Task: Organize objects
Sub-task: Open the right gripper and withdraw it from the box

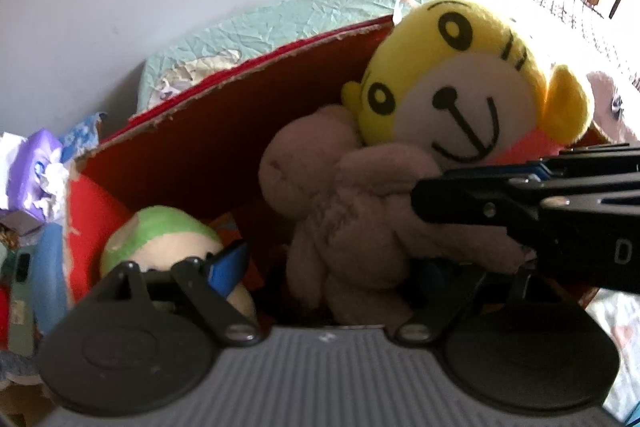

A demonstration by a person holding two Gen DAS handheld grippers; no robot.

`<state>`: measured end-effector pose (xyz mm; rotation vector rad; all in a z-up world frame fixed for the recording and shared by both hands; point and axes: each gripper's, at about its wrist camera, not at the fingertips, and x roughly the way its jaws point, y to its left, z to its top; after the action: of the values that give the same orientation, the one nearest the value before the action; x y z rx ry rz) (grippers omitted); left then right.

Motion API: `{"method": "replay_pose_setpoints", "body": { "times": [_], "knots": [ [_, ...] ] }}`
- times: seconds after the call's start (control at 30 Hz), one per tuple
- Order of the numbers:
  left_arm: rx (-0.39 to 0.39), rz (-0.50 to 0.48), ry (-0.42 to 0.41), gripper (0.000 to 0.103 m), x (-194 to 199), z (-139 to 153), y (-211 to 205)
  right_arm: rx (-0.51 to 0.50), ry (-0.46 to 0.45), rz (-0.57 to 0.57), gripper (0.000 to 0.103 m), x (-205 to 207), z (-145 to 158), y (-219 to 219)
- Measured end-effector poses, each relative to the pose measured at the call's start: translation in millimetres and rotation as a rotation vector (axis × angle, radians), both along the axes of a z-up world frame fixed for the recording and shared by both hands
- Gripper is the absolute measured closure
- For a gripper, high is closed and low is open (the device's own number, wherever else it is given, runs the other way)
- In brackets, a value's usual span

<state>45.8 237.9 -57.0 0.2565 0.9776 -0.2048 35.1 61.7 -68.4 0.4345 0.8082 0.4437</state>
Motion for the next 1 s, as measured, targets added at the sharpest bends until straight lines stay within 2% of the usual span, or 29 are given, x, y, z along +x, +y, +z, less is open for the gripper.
{"method": "replay_pose_setpoints", "body": {
  "times": [0.13, 0.27, 0.43, 0.67, 1.0],
  "knots": [
    [0.054, -0.012, -0.007, 0.017, -2.6, -0.9, -4.4, -0.002, 0.007, -0.001, 0.086, 1.3, -0.7, -0.4],
    [0.056, -0.022, 0.003, 0.017, 0.0, -0.6, -3.7, -0.02, 0.0, -0.005, 0.088, 3.4, -0.1, -1.4],
    [0.051, -0.031, -0.052, 0.014, -11.5, 14.5, 2.8, -0.049, 0.004, 0.017, 0.088, 4.1, -0.6, 1.2],
    [-0.026, 0.03, -0.105, 0.012, -22.3, 31.6, 24.9, -0.05, 0.018, 0.031, 0.088, 3.6, -0.9, 1.7],
    [0.053, 0.056, -0.122, 0.011, -12.1, 20.3, 9.3, -0.025, 0.002, 0.003, 0.087, -7.0, 5.2, -6.1]
  ]
}}
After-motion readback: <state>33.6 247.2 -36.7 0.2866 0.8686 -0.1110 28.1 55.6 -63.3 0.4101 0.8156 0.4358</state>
